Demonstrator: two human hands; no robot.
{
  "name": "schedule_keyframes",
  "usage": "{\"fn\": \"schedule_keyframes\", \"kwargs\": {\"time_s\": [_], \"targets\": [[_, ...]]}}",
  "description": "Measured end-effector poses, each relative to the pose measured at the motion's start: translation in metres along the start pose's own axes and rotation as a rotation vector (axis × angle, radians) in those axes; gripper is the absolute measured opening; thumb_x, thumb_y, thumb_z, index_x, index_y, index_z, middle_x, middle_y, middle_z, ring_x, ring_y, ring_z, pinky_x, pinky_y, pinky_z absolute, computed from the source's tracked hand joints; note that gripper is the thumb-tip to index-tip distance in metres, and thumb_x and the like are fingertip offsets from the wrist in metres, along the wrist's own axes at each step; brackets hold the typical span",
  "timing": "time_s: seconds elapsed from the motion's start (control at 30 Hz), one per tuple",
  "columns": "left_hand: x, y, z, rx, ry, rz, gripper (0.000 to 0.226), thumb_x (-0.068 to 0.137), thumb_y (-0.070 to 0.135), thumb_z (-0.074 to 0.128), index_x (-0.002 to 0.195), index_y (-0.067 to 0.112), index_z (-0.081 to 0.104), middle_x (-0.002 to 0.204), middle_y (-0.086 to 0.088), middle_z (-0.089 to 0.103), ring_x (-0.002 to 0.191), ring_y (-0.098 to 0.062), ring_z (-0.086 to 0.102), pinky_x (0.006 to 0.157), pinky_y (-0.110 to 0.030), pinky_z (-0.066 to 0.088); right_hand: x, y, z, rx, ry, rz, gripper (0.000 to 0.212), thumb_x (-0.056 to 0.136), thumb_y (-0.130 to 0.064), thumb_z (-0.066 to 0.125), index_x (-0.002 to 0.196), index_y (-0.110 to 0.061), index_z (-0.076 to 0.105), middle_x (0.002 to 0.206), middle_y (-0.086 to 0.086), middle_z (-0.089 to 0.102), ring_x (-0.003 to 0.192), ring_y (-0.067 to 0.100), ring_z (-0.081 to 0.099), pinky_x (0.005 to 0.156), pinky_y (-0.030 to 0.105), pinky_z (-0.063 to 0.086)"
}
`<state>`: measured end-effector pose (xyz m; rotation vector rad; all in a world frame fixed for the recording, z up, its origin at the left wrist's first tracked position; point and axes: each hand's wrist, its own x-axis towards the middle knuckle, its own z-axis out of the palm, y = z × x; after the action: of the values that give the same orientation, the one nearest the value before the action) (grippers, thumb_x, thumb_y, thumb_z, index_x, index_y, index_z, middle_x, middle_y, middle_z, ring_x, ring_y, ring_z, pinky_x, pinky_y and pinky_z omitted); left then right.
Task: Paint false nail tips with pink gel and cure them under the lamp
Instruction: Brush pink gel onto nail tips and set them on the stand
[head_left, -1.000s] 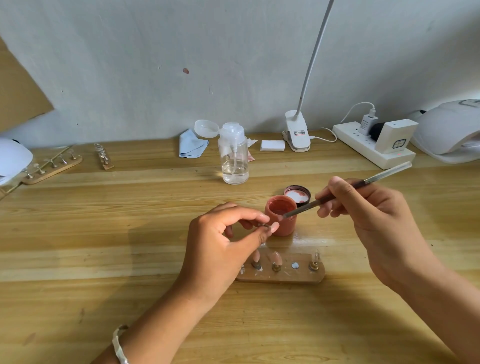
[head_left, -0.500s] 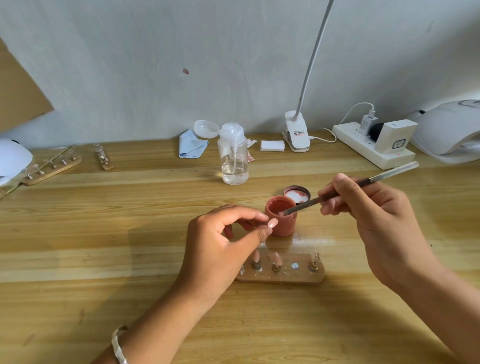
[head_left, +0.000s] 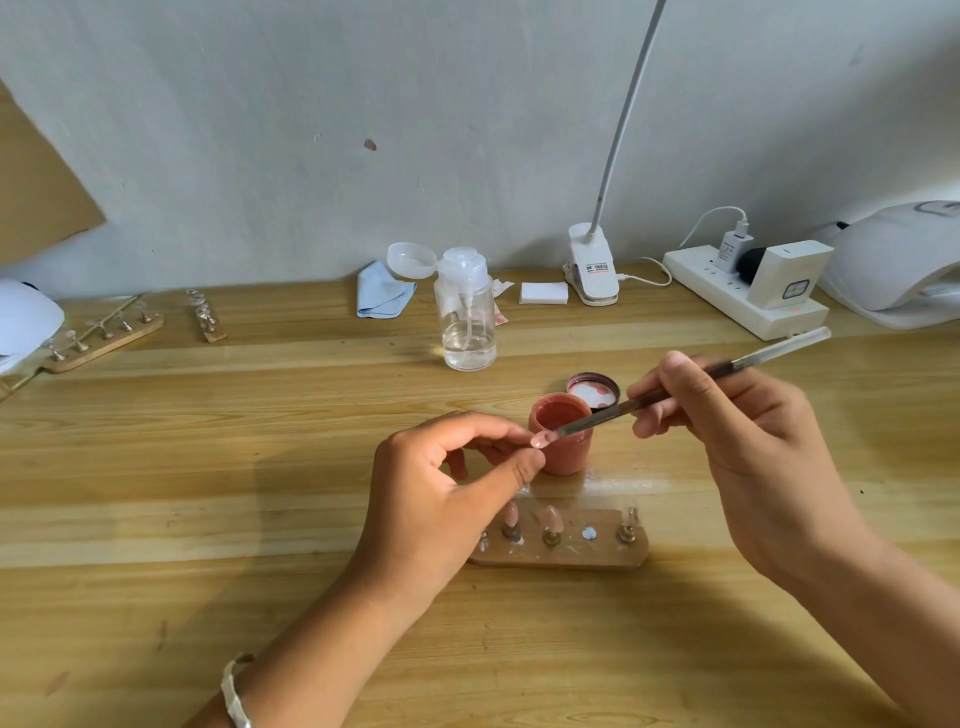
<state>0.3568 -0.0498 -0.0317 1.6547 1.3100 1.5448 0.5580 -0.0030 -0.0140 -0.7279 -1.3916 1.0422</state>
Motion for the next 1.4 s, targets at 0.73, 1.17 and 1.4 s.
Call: {"fn": "schedule_keyframes", "kwargs": {"time_s": [0.73,1.17,1.4], "targets": [[-0.0013,0.0015,-0.0007,-0.044,-0.011,-0.011,0.013,0.079,0.011,0.082,0.085,0.021,0.078,0.079,0.003,0.075,0.054,-0.011,0.064,0.05,-0.016,0.049,0.0011,0.0007,-0.0008,0.001,0.049,0.002,0.025,0.091,-0.036,0.059,0.079,-0.027,0.08,0.073,0.002,0.073,0.067,0.012,0.064,0.07,0.024,0.049],[-0.0003,-0.0009,-0.0003,-0.051,-0.016,-0.002,0.013,0.079,0.009,0.081,0.086,0.018,0.078,0.082,0.001,0.075,0.053,-0.016,0.065,0.048,-0.025,0.052,0.0017,0.0007,0.0006,0.014,0.081,0.056,0.027,0.086,-0.039,0.061,0.072,-0.025,0.08,0.069,0.006,0.071,0.066,0.011,0.062,0.074,0.032,0.047],[0.0002,-0.0037,0.0006,-0.019,-0.017,0.014,0.018,0.077,0.005,0.082,0.085,0.02,0.078,0.082,0.002,0.074,0.051,-0.019,0.065,0.049,-0.022,0.05,-0.0024,-0.0005,0.0041,-0.001,-0.031,0.074,0.029,0.089,-0.04,0.06,0.081,-0.021,0.081,0.073,0.009,0.073,0.07,0.014,0.065,0.07,0.025,0.049]]}}
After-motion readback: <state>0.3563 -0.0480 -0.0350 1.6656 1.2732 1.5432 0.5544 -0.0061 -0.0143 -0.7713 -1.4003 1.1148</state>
